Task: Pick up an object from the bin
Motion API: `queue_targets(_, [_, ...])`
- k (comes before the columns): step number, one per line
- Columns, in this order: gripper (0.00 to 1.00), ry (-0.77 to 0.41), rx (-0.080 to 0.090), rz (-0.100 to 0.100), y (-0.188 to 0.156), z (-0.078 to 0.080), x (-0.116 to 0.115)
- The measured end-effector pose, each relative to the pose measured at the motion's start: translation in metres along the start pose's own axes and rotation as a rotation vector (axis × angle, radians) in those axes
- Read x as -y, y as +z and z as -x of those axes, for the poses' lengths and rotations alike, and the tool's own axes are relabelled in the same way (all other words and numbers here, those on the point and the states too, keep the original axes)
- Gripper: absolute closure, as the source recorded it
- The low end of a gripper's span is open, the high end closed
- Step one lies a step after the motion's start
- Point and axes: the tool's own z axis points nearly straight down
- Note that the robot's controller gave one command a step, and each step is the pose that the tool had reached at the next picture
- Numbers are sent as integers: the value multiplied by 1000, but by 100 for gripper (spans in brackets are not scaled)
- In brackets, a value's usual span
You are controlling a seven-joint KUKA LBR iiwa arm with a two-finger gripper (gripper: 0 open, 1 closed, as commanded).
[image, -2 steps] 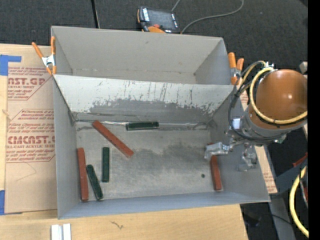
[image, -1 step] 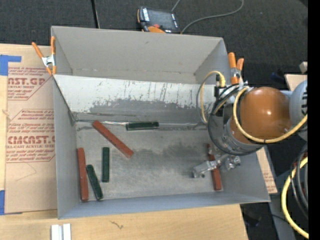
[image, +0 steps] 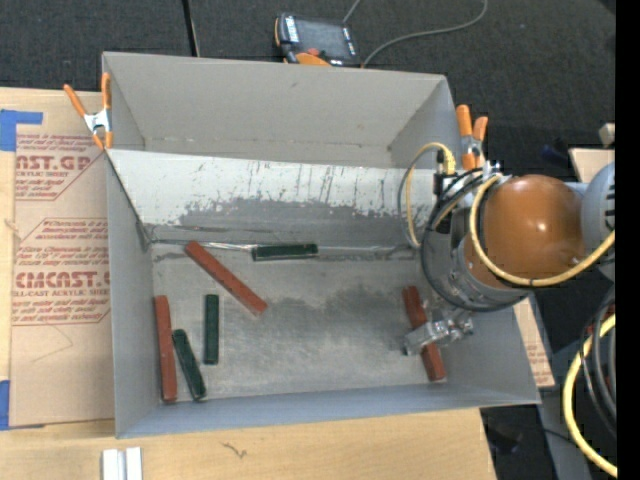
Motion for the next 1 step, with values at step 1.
queue_targets(1, [100, -24, -9, 0, -146, -2, 16])
